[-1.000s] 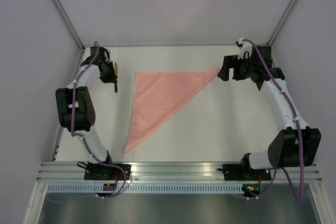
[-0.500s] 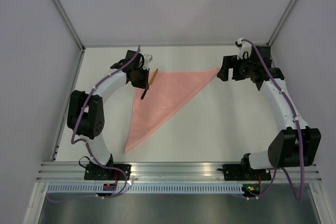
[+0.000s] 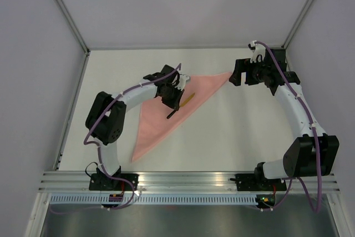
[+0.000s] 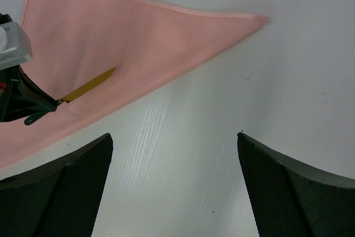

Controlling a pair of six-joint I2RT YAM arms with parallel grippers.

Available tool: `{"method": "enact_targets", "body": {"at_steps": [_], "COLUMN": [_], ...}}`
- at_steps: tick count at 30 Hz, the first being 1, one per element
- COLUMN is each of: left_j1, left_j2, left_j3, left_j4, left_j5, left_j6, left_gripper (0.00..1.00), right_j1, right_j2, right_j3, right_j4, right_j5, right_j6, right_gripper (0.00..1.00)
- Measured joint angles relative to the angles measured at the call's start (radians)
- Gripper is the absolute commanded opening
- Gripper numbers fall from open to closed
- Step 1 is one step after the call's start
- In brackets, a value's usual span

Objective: Fold the napkin, place the utensils inside, and roll it up
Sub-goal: Place the utensil onto the napkin

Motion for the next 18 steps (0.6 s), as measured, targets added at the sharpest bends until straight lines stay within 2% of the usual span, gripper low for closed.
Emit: {"method": "enact_targets", "body": {"at_steps": [18], "left_j1": [-0.074], "left_j2": [0.065], "left_j3": [-0.041], "left_j4": [0.111], "left_j5": [0.027], "left_j6": [-0.003], "left_gripper": [0.02], "right_j1": [0.006], "right_j2": [0.0], "right_j3": [0.0], "right_j4": [0.0], "right_j5": [0.001], "right_j6": [-0.003], "right_gripper": [0.98]}}
